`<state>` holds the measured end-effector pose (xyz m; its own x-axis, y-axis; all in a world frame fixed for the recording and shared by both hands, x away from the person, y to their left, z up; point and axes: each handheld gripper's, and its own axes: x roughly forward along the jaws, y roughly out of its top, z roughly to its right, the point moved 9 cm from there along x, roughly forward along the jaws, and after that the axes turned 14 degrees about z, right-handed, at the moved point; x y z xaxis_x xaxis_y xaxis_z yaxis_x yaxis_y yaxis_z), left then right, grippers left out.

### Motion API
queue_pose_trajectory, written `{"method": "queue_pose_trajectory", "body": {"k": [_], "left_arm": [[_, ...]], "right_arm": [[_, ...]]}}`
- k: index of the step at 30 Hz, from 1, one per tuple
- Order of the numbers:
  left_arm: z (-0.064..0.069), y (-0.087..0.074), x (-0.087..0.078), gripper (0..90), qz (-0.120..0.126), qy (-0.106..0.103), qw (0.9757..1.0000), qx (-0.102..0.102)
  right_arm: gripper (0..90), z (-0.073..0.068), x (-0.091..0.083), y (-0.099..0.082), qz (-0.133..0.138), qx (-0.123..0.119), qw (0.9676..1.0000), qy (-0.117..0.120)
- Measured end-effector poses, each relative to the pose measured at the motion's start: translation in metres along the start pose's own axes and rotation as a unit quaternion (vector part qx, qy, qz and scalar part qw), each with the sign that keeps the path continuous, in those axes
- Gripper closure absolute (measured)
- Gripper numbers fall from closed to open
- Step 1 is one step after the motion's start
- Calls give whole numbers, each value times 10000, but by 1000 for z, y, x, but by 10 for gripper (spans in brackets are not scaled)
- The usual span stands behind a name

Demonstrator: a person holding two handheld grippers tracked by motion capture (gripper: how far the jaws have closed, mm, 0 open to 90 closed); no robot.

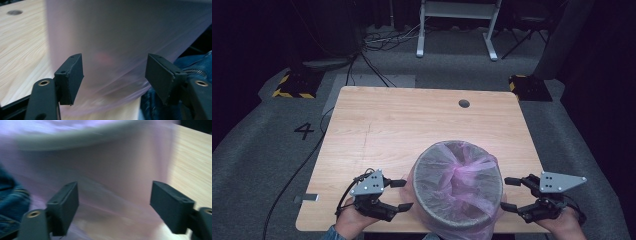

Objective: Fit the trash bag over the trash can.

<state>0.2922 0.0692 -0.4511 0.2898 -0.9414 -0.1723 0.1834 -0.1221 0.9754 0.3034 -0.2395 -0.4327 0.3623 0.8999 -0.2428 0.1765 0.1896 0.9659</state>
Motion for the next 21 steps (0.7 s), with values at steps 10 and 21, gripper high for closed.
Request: {"method": "queue_pose_trajectory", "body": {"k": [10,21], "left_arm": [[1,12,17,327,25,70,9998,201],[-25,9,23,898,-279,553,9973,384]], "right_arm": [[472,-17,17,12,68,-423,9990,97],[900,17,23,9,93,-200,9996,-195]]}}
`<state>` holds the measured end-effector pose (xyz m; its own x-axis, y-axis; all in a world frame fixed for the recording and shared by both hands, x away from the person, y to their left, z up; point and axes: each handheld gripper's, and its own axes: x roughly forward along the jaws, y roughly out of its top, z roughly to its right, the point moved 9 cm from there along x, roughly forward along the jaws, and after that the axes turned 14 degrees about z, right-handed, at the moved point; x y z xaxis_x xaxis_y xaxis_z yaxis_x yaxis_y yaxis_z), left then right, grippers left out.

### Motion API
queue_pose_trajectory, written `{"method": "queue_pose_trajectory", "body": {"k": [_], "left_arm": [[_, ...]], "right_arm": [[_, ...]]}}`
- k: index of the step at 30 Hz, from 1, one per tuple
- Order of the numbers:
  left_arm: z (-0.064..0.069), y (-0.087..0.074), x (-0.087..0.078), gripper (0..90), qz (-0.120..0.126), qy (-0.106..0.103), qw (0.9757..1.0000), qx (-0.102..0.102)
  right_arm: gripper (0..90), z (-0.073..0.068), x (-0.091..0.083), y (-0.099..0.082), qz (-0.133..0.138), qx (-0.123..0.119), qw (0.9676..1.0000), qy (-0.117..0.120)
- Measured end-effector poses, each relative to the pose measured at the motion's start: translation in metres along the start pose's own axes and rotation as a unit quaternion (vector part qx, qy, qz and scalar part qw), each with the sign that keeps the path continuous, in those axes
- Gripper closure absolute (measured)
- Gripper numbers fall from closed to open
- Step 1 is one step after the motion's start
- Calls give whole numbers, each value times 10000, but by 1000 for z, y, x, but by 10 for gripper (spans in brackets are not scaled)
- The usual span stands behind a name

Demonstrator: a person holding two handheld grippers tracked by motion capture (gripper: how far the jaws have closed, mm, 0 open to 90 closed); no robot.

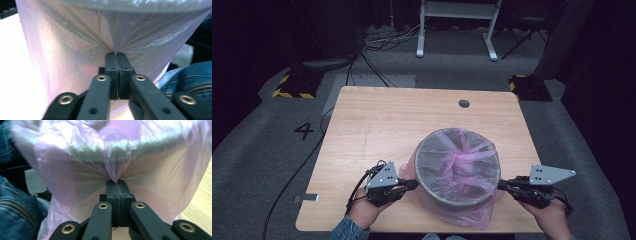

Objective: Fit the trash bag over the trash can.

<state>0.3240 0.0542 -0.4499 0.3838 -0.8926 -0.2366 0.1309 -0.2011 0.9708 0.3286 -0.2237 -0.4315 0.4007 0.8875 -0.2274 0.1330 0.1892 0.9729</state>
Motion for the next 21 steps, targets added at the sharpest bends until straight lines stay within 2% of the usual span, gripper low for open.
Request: {"method": "queue_pose_trajectory", "body": {"k": [3,8,10,13,14,16,17,19,20,21], "left_arm": [[-6,-6,5,900,-101,116,9999,-24],[-20,-25,13,900,-468,263,9986,5],[-25,-34,17,900,-611,260,9978,-85],[-27,-50,22,900,-889,209,9956,-197],[-28,-54,23,900,-968,221,9949,-164],[-26,-63,26,900,-1227,222,9922,-77],[-25,-66,26,900,-1278,189,9916,-85],[-23,-73,28,900,-1428,118,9896,-142],[-23,-77,28,900,-1503,153,9884,-170],[-23,-83,28,900,-1607,127,9867,-227]], "right_arm": [[900,14,7,-14,-192,144,9996,-129],[900,33,26,-42,-583,336,9973,-286],[900,37,32,-50,-689,404,9963,-318],[900,39,38,-58,-777,514,9951,-340],[900,38,39,-62,-828,533,9946,-323],[900,36,40,-70,-978,532,9933,-317],[900,35,41,-75,-1068,556,9923,-292],[900,33,42,-80,-1098,597,9918,-266],[900,31,42,-81,-1113,618,9915,-272],[900,30,42,-81,-1138,582,9914,-287]]}}
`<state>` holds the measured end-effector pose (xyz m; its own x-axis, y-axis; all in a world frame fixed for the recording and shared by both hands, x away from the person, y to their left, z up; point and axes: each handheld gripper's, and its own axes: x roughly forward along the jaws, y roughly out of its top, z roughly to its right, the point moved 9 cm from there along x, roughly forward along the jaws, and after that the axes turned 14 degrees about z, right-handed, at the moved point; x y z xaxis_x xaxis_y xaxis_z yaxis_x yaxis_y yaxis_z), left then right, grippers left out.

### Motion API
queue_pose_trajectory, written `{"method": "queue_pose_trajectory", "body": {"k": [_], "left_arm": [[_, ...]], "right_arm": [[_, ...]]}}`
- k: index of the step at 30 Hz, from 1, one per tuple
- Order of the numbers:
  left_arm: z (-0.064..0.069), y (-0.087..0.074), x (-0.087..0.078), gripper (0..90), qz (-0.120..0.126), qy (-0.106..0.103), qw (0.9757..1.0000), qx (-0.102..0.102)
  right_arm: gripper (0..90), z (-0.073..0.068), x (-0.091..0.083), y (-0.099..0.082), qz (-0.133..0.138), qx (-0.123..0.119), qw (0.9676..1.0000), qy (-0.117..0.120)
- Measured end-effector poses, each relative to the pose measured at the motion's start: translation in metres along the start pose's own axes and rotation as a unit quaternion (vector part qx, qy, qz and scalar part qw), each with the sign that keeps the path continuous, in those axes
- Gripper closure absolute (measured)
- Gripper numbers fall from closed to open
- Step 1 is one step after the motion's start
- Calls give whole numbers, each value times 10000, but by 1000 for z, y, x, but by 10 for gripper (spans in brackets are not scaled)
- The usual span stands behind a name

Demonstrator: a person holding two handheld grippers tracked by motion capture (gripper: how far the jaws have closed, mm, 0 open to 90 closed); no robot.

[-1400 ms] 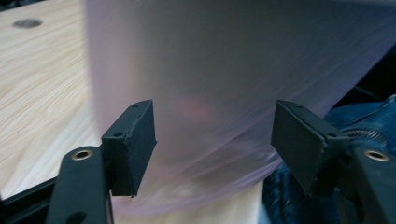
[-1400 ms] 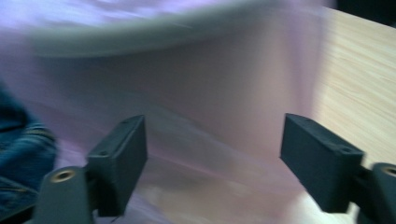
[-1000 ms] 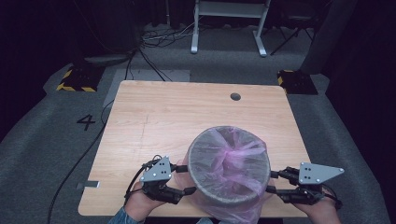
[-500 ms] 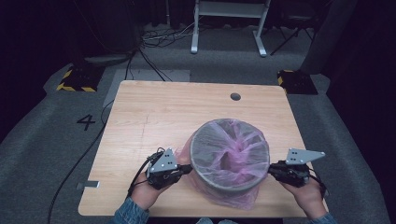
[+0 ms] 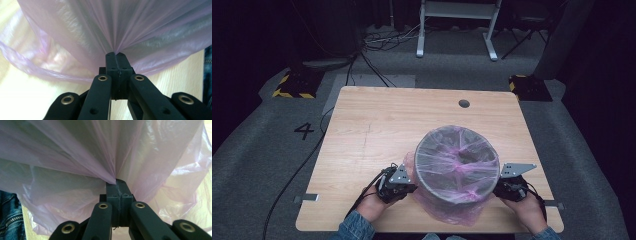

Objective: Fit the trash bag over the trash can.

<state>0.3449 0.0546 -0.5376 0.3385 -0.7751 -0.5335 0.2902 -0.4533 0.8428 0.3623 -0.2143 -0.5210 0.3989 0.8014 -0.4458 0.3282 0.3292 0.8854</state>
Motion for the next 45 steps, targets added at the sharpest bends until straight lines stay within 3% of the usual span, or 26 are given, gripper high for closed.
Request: {"method": "queue_pose_trajectory", "body": {"k": [5,8,10,11,13,16,18,20,21,23,24,26,29,31,35,38,39,40,42,45], "left_arm": [[0,-15,-1,900,-206,-29,9998,-30],[-7,-13,-9,900,15,101,9998,-196],[-9,-9,-17,900,314,63,9990,-313],[-10,-9,-19,900,334,82,9988,-352],[-10,-13,-18,900,204,70,9991,-363],[-13,-29,-10,900,-294,319,9987,-276],[-12,-29,-10,900,-258,187,9986,-429],[-11,-28,-11,900,-212,188,9989,-385],[-9,-22,-14,900,56,18,9992,-386],[-6,-8,-22,876,571,-53,9976,-397],[-6,-3,-25,765,709,-49,9967,-387],[-6,8,-33,628,1035,29,9939,-368],[-8,17,-42,513,1316,97,9908,-315],[-11,21,-48,476,1430,295,9891,-212],[-23,21,-58,444,1488,681,9863,-188],[-38,15,-65,437,1540,1002,9821,-409],[-41,13,-66,435,1525,1084,9814,-437],[-45,10,-68,434,1493,1198,9805,-442],[-53,2,-72,433,1461,1363,9782,-560],[-62,-5,-74,433,1423,1523,9755,-703]], "right_arm": [[900,-1,-3,-8,-225,26,9997,-13],[900,0,-8,-19,-467,78,9988,-89],[900,0,-13,-27,-641,111,9977,-166],[900,-1,-15,-32,-705,156,9973,-148],[900,-5,-17,-38,-735,198,9971,-66],[899,-7,-22,-36,-643,182,9977,-60],[900,-8,-24,-32,-605,159,9980,-66],[900,-8,-24,-32,-643,162,9978,-63],[900,-8,-23,-34,-671,169,9976,-50],[852,-7,-24,-35,-629,173,9979,-43],[717,-5,-25,-34,-524,152,9984,-110],[609,-5,-29,-28,-294,205,9993,-132],[482,-5,-39,-17,39,243,9995,-202],[401,-5,-48,-8,231,251,9991,-240],[382,-4,-68,15,596,43,9974,-411],[380,-8,-81,31,838,54,9957,-384],[376,-9,-86,39,865,-56,9952,-452],[343,-9,-89,43,883,-117,9947,-507],[217,-7,-94,53,820,146,9930,-832],[162,-6,-100,73,1041,104,9906,-880]]}}
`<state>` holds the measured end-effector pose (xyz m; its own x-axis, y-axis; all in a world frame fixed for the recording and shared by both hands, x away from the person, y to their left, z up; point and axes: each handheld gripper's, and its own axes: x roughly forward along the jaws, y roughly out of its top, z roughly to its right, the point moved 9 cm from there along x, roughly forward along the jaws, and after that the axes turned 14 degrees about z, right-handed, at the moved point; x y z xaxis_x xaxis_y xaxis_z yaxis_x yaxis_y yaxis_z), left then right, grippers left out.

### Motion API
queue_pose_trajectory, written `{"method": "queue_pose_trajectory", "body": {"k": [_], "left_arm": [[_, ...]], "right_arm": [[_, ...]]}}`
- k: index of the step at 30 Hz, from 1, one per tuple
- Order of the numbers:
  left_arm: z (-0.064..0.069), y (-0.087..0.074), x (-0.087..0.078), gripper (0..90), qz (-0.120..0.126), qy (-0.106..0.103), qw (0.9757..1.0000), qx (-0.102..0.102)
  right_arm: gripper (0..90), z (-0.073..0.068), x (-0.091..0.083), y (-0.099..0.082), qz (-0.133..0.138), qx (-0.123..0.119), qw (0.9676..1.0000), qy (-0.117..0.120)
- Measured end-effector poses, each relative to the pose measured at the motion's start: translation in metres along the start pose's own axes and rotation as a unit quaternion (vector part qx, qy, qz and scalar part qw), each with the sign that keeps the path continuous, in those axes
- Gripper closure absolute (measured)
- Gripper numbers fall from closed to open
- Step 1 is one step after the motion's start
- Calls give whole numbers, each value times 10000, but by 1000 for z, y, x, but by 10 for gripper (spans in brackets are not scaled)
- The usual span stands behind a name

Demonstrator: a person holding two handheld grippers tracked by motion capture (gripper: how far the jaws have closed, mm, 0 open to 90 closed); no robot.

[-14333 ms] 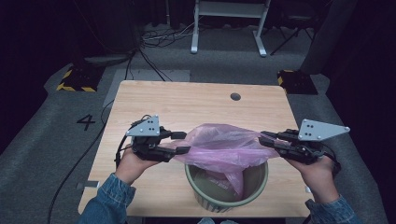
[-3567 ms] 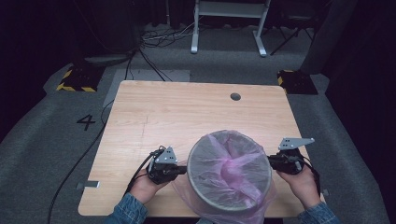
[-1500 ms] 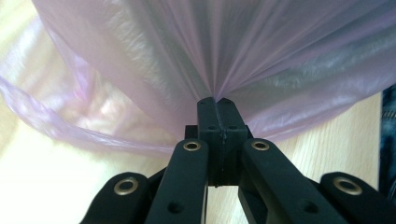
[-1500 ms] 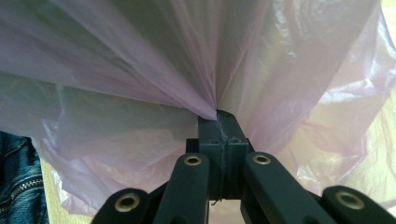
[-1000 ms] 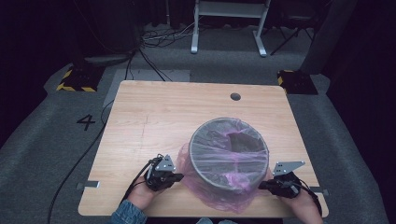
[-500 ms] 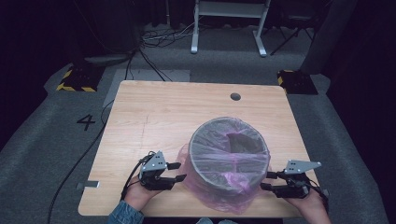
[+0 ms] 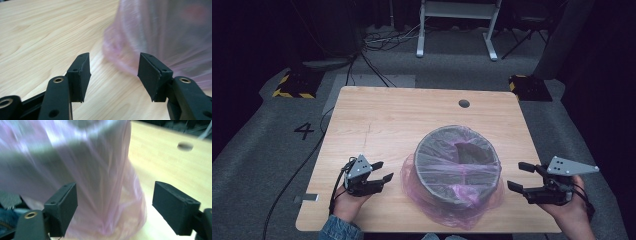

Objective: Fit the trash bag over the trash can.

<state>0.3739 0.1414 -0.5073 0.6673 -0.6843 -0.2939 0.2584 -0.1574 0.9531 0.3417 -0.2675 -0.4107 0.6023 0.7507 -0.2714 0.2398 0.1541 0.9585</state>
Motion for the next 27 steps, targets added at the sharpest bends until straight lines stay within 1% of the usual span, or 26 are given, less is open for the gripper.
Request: {"method": "queue_pose_trajectory", "body": {"k": [1,3,4,5,6,7,8,10,11,12,14,15,16,17,18,19,20,21,22,23,24,25,26,27], "left_arm": [[-3,-1,0,433,12,48,10000,-12],[-10,-6,0,433,-61,147,9999,36],[-11,-8,-1,433,-74,178,9998,-14],[-15,-10,-2,433,-98,222,9997,16],[-17,-13,-3,433,-114,264,9996,-11],[-21,-16,-5,433,-144,339,9993,-2],[-24,-18,-7,433,-153,393,9991,19],[-30,-24,-10,433,-251,522,9983,56],[-33,-27,-12,433,-261,565,9981,16],[-35,-28,-14,433,-280,605,9978,4],[-37,-32,-18,433,-324,644,9974,17],[-37,-34,-19,433,-341,656,9973,-18],[-38,-36,-21,433,-381,681,9969,-17],[-40,-39,-23,433,-445,710,9965,-4],[-41,-42,-25,433,-473,754,9960,-20],[-41,-42,-26,433,-483,759,9959,-23],[-42,-43,-27,433,-467,761,9960,-48],[-43,-44,-28,433,-482,774,9958,-42],[-43,-45,-29,433,-491,790,9957,-45],[-44,-46,-29,433,-521,802,9954,-5],[-44,-47,-30,433,-548,812,9952,22],[-44,-48,-29,433,-579,812,9950,22],[-44,-49,-29,433,-595,811,9949,30],[-44,-49,-29,433,-611,811,9948,30]], "right_arm": [[133,2,0,5,20,30,10000,-70],[135,5,3,17,44,25,9999,-144],[135,6,4,21,62,-4,9998,-175],[135,6,6,24,88,-39,9997,-210],[129,7,8,29,143,-127,9995,-249],[102,7,10,34,164,-222,9991,-328],[83,5,13,41,241,-298,9988,-320],[0,1,14,48,246,-290,9993,-71],[0,1,14,52,234,-313,9992,-15],[0,2,15,58,267,-336,9991,-39],[15,5,17,65,268,-385,9987,-182],[38,4,19,69,268,-405,9987,-175],[135,2,21,73,298,-476,9983,-136],[302,0,23,76,271,-555,9981,-10],[331,-4,24,75,134,-449,9988,156],[249,-5,27,72,-31,-6,9999,103],[201,-4,29,72,-124,227,9997,-9],[241,-2,32,76,-100,171,9997,-135],[292,-3,36,78,-112,25,9998,-140],[290,-4,39,80,-178,-11,9998,-51],[262,-6,43,82,-192,-11,9998,9],[256,-8,47,85,-166,-98,9998,45],[263,-10,52,89,-145,-268,9995,90],[268,-12,55,92,-138,-362,9992,132]]}}
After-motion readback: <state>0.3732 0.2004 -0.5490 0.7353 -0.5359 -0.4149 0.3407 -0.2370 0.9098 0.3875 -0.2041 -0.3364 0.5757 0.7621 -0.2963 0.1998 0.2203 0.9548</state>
